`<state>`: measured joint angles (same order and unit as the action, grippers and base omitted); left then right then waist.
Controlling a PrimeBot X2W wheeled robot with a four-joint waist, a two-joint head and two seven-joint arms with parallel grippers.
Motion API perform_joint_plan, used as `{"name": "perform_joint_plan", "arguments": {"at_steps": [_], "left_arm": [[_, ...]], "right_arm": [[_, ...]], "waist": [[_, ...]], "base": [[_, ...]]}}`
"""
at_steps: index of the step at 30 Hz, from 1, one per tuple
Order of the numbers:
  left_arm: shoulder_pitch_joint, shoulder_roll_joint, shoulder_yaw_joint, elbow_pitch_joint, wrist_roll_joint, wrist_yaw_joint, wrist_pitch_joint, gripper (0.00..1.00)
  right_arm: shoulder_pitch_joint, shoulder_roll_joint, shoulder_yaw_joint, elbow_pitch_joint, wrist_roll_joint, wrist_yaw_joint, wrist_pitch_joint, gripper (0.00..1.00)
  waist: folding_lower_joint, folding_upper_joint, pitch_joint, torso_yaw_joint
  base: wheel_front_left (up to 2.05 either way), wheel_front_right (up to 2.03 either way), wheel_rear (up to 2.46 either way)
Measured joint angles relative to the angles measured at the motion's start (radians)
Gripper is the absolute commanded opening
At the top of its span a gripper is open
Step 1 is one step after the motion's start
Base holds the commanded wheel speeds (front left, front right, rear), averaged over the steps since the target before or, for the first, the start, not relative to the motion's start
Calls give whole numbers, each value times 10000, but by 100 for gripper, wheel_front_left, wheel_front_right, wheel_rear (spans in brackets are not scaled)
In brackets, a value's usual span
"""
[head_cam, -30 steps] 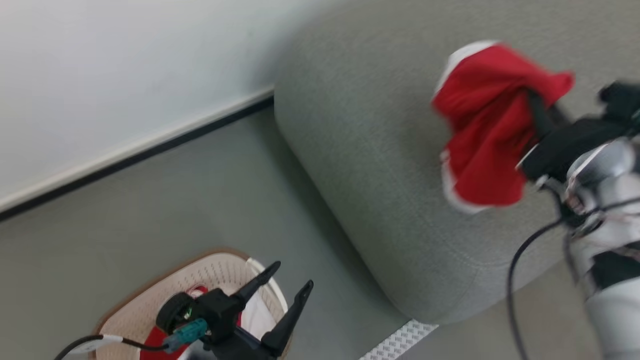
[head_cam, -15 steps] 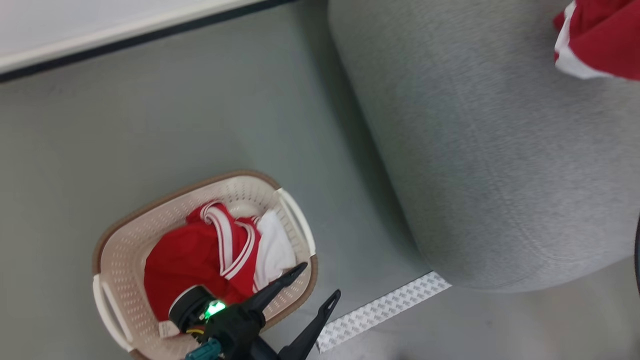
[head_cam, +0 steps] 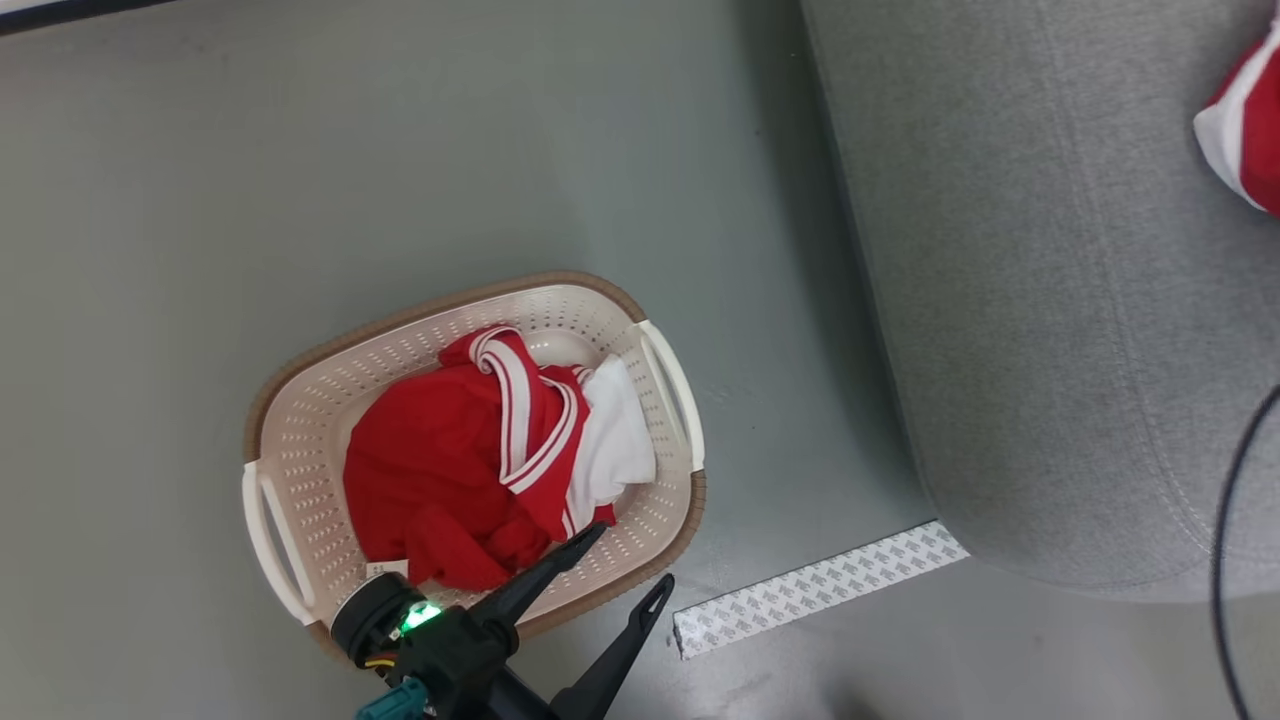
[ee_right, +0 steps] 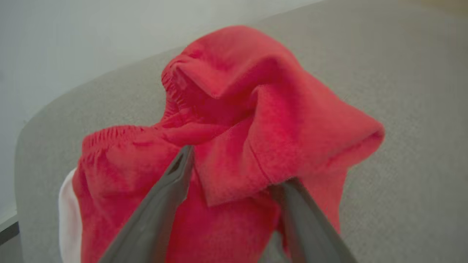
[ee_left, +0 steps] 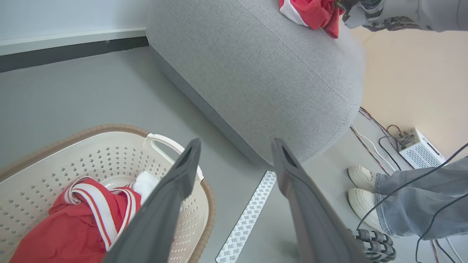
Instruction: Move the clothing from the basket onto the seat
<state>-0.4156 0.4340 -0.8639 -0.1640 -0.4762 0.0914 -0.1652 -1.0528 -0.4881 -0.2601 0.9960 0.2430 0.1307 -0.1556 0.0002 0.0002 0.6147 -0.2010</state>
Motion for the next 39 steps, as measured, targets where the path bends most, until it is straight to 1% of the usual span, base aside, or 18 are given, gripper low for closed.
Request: {"name": "perform_joint_plan", "arguments": {"at_steps": [3, 6, 10, 15, 18, 20, 22, 25, 29, 34, 37, 39], "left_arm": [[-6, -102, 35, 209, -148, -36, -163, 100], [-119, -378, -13, 623, -337, -265, -301, 100], [-190, -731, -12, 1162, -548, -508, -533, 100], [0, -924, 173, 1845, -865, -546, -752, 100], [278, -940, 360, 2182, -961, -525, -853, 100], [505, -922, 546, 2324, -1057, -389, -888, 100], [802, -871, 731, 2571, -1060, -111, -920, 100], [1344, -803, 1007, 2723, -1139, 284, -947, 100], [1802, -840, 1484, 2763, -1185, 717, -953, 100], [2493, -1081, 2614, 2443, -1231, 1227, -959, 100], [2987, -1281, 3223, 2324, -1051, 1294, -966, 100], [3291, -1409, 3680, 2266, -1007, 1258, -966, 100]], "right_arm": [[127, 21, -309, 257, -291, 0, -253, 100], [247, -144, -738, 685, -786, 0, -301, 100], [562, -144, -740, 959, -1513, 0, -259, 100], [1254, -343, -169, 984, -2426, 0, -518, 100], [1797, -349, 194, 1039, -2522, 0, -596, 100], [2186, -297, 504, 997, -2529, 0, -665, 100], [2638, -94, 886, 825, -2602, 0, -803, 100], [3290, 430, 1315, 347, -2495, 0, -928, 100], [4421, 880, 1509, -537, -2046, 0, -1003, 100], [5955, 1465, 1747, -2257, -1521, 0, -1014, 100], [6971, 1918, 1739, -3461, -1344, 0, -988, 100], [7551, 2266, 1636, -4311, -1195, 0, -842, 100]], "waist": [[0, 0, -71, 79], [-2, -1, -326, 180], [-1, -1, -870, 349], [-2, -2, -1787, 560], [-4, -3, -2441, 685], [-4, -3, -2882, 769], [-4, -3, -3341, 849], [-5, -4, -4034, 960], [-6, -4, -4928, 1134], [-5, -5, -5856, 1454], [-6, -4, -6275, 1724], [-5, -5, -6497, 1914]], "base": [[0, 0, 0], [0, 0, 0], [0, 0, 0], [0, 0, 0], [0, 0, 0], [0, 0, 0], [0, 0, 0], [0, 0, 0], [0, 0, 0], [0, 0, 0], [0, 0, 0], [0, 0, 0]]}}
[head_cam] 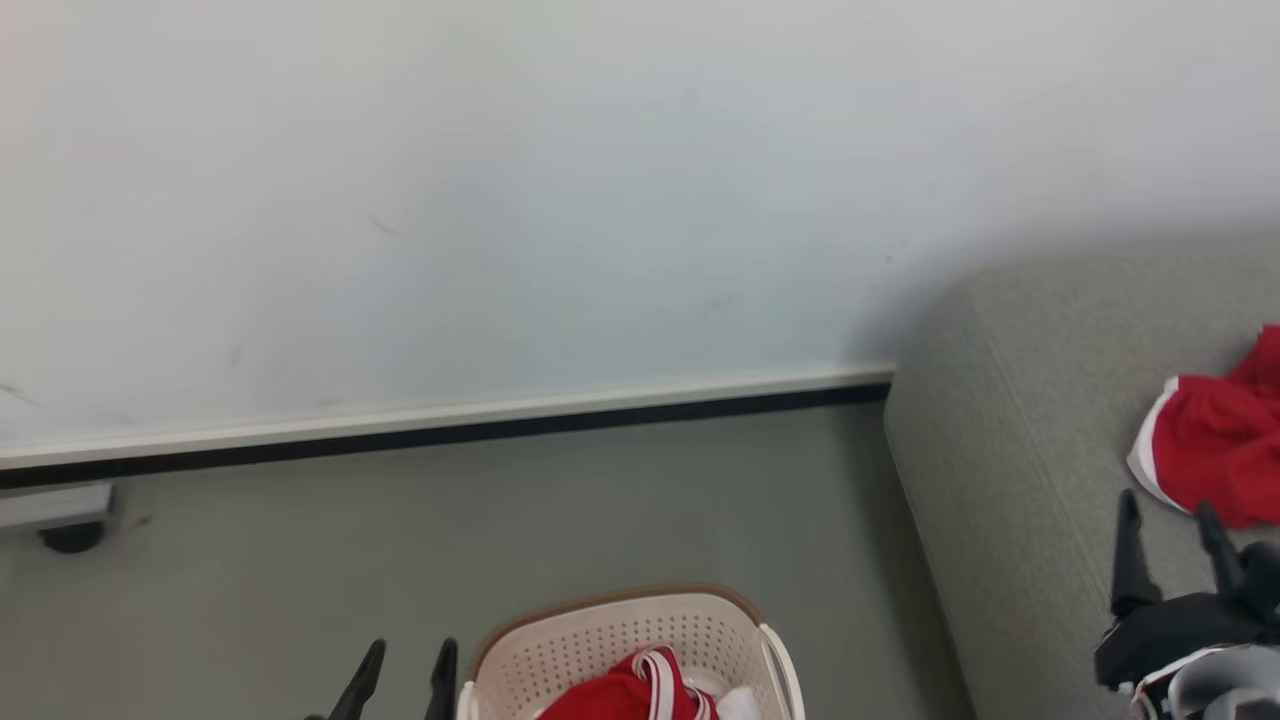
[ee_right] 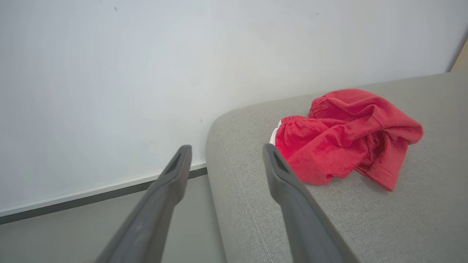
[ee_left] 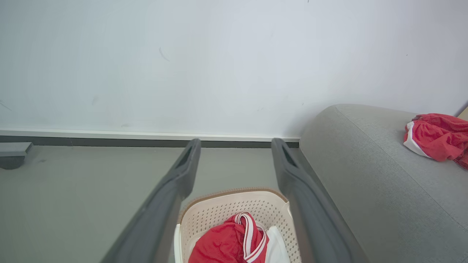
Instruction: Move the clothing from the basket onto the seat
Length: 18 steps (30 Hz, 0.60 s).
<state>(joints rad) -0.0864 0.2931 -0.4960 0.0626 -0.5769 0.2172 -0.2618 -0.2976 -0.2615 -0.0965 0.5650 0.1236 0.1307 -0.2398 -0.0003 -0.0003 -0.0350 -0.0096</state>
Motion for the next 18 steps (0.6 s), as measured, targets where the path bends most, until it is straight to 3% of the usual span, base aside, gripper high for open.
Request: {"name": "perform_joint_plan", "arguments": {"at_steps": [9, 18], "left_arm": [[1125, -663, 1918, -259, 612, -405, -2, 100], [1686, -913, 2991, -288, 1603, -1122, -2, 100]], "right_arm": [[2314, 1402, 479, -3482, -157, 0, 991, 100], [3591, 1806, 1354, -4901, 8, 0, 1678, 100]], "waist": [[2, 1, -663, 740], [3, 3, -830, 985]], "base": [[0, 0, 0], [0, 0, 0]]}}
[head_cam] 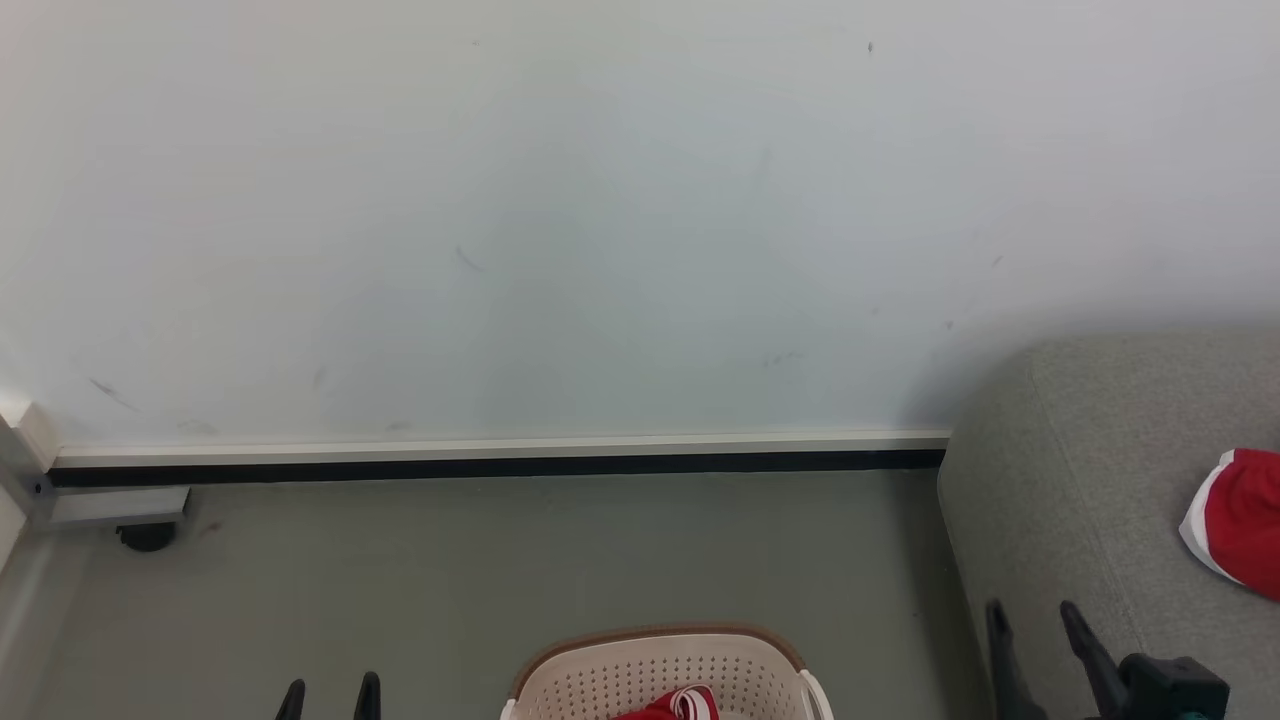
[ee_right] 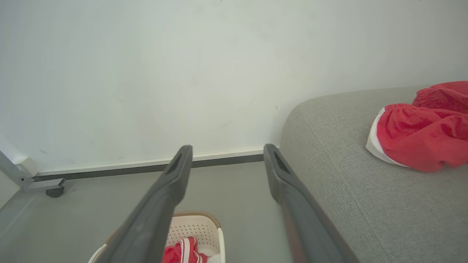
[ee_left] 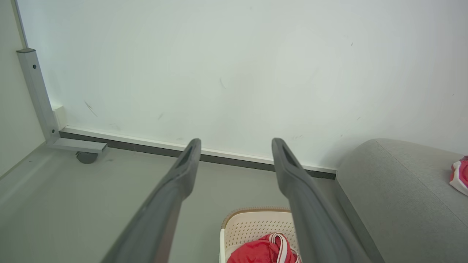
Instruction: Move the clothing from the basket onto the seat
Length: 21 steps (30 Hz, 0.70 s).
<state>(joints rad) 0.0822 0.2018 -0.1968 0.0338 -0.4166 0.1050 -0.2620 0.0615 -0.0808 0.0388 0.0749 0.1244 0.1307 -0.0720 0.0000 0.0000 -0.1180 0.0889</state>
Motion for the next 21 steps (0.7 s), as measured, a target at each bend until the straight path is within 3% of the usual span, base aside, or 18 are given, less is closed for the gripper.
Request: {"name": "perform_joint_plan", "arguments": {"at_steps": [8, 21], "left_arm": [[204, -305, 593, 52, 798, -598, 0, 100], [393, -736, 1011, 374, 1271, -1124, 0, 100]], "right_arm": [[883, 182, 479, -556, -199, 0, 470, 100], [1102, 293, 819, -472, -63, 0, 456, 100]], "waist": [[0, 0, -82, 72], [0, 0, 1, -162]], "base": [[0, 0, 0], [0, 0, 0]]}}
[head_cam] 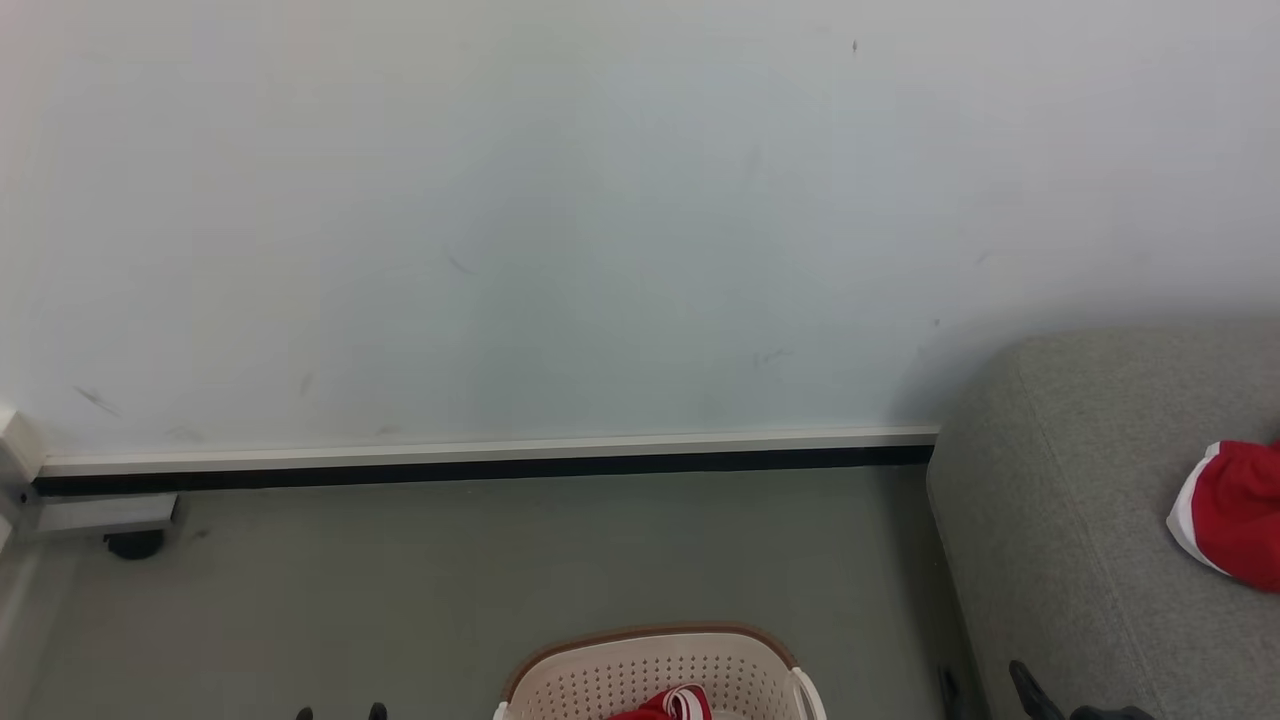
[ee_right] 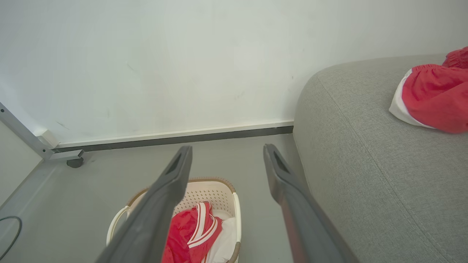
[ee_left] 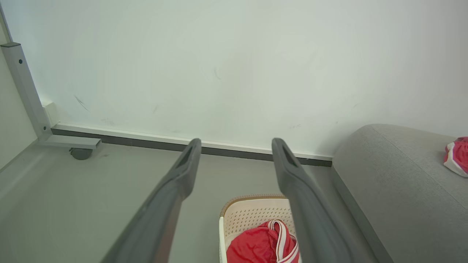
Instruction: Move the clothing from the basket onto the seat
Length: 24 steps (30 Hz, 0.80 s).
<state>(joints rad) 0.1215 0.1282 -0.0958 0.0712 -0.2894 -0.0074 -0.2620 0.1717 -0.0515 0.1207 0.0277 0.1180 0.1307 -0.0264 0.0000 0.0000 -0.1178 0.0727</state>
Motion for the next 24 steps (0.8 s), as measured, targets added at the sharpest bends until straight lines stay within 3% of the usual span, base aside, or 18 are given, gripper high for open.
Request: {"name": "perform_joint_plan", "arguments": {"at_steps": [16, 24], "left_arm": [[-10, -222, 153, 320, 393, -349, 0, 100], [-260, -399, -242, 1166, 506, -539, 0, 100]], "right_arm": [[-63, 12, 71, -46, -109, 0, 4, 100], [-211, 15, 313, -207, -224, 0, 140, 100]], "waist": [[0, 0, 89, -93], [1, 0, 222, -315]], "base": [[0, 0, 0], [0, 0, 0]]}}
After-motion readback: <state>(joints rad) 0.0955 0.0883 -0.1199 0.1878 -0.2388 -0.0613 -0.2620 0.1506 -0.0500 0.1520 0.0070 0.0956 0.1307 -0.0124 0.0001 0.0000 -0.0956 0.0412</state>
